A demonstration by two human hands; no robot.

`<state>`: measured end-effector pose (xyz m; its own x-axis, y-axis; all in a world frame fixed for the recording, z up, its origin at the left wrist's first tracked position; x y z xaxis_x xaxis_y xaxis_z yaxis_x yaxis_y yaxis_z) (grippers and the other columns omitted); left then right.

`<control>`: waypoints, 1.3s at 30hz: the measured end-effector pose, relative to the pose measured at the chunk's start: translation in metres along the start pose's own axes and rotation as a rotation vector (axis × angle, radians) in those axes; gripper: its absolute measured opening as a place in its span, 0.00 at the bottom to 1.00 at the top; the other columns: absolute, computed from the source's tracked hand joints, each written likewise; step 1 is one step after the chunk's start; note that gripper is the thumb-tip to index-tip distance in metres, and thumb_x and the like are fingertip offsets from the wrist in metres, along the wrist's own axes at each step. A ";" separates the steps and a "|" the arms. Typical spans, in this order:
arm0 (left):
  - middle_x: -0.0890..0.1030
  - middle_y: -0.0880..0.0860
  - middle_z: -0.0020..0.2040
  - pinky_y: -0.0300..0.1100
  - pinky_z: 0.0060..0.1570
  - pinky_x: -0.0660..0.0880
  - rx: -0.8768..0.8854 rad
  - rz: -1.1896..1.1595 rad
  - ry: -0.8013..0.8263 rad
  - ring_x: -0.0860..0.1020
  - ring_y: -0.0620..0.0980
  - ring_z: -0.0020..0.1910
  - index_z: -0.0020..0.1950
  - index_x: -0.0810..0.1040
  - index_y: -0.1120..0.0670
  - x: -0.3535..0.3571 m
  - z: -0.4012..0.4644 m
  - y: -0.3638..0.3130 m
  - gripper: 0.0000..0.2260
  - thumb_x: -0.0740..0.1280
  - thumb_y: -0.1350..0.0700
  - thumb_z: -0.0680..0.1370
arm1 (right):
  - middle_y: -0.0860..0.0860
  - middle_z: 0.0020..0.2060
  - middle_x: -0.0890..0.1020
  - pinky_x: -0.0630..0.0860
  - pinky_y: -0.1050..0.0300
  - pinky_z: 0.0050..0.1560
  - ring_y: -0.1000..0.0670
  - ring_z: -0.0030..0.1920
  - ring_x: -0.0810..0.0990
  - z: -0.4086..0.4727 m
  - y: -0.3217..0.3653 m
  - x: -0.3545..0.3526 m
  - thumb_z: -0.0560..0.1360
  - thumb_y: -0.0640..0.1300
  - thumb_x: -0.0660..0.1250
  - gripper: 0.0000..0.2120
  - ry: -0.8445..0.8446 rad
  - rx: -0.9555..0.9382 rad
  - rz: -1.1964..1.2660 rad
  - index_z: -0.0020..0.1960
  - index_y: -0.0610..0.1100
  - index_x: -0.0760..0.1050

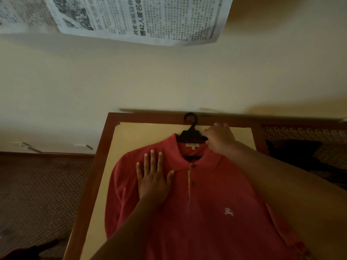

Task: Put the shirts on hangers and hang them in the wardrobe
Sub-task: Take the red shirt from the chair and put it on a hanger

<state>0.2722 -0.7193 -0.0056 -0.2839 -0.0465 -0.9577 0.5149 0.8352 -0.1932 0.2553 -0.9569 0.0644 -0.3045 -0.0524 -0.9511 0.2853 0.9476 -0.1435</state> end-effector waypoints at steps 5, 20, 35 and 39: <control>0.31 0.51 0.75 0.53 0.70 0.27 0.021 -0.002 0.028 0.29 0.51 0.74 0.74 0.31 0.48 -0.007 0.007 -0.006 0.38 0.23 0.31 0.68 | 0.48 0.59 0.77 0.65 0.50 0.59 0.44 0.64 0.68 -0.004 -0.004 0.002 0.80 0.46 0.60 0.13 -0.070 0.057 0.069 0.63 0.47 0.75; 0.36 0.51 0.78 0.54 0.74 0.42 0.416 0.122 0.203 0.37 0.55 0.77 0.77 0.35 0.45 0.010 0.006 -0.109 0.28 0.43 0.40 0.82 | 0.44 0.62 0.76 0.69 0.46 0.64 0.41 0.65 0.72 -0.170 -0.071 0.083 0.78 0.39 0.62 0.16 -0.202 0.565 0.479 0.66 0.42 0.74; 0.35 0.53 0.78 0.56 0.74 0.37 0.151 0.140 0.142 0.37 0.55 0.77 0.76 0.34 0.45 0.048 -0.052 -0.182 0.29 0.41 0.36 0.80 | 0.47 0.38 0.75 0.73 0.53 0.43 0.45 0.42 0.76 -0.255 -0.194 0.140 0.76 0.38 0.59 0.10 0.225 0.634 0.802 0.36 0.45 0.69; 0.39 0.51 0.79 0.53 0.75 0.41 0.185 0.056 0.207 0.40 0.53 0.77 0.78 0.42 0.45 0.035 -0.049 -0.180 0.29 0.46 0.38 0.81 | 0.41 0.53 0.78 0.74 0.51 0.56 0.42 0.55 0.76 -0.260 -0.244 0.132 0.79 0.39 0.59 0.09 0.177 0.659 0.656 0.54 0.39 0.76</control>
<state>0.1301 -0.8446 0.0063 -0.3998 0.1256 -0.9079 0.6678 0.7185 -0.1947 -0.0908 -1.1136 0.0446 -0.0190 0.5273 -0.8494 0.8879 0.3996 0.2282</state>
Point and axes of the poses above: each hand's wrist, its own z-axis towards the middle knuckle, its own x-axis out of the palm, y = z × x, the point moved 7 cm from there along z, towards the middle knuckle
